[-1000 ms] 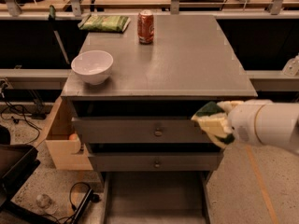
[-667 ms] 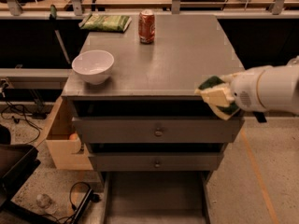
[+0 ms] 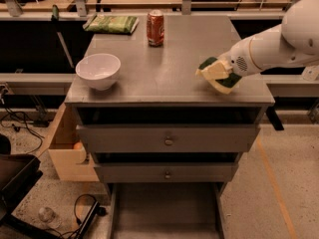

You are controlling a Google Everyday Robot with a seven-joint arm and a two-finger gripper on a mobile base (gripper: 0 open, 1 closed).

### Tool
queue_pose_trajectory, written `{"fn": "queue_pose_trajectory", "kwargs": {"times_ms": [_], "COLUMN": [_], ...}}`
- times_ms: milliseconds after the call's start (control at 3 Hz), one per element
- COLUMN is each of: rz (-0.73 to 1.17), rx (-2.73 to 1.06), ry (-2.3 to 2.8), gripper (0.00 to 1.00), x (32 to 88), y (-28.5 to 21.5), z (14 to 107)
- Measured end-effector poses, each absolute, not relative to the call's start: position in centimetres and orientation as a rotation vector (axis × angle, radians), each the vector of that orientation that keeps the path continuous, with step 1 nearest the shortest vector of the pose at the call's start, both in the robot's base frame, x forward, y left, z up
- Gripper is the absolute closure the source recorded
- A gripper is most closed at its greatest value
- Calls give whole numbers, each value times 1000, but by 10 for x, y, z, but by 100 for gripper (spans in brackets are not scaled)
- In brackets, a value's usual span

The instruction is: Pick sponge from bottom drawer and place on counter

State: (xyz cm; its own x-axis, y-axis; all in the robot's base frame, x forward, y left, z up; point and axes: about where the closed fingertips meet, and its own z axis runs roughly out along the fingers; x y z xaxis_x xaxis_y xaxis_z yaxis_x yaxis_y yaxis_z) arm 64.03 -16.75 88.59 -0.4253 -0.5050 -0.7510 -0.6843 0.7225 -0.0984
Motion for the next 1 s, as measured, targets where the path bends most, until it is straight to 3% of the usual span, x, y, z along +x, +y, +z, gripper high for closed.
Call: {"fn": "queue_pose_trajectory", "kwargs": {"times_ms": [333, 667, 1000], "rz": [351, 340, 340], "rx": [-1035, -1055, -1055], "ry": [2087, 2036, 2032], "gripper": [100, 84, 61], "x": [688, 710, 710], "y": [-147, -145, -143], "z": [867, 885, 887]}}
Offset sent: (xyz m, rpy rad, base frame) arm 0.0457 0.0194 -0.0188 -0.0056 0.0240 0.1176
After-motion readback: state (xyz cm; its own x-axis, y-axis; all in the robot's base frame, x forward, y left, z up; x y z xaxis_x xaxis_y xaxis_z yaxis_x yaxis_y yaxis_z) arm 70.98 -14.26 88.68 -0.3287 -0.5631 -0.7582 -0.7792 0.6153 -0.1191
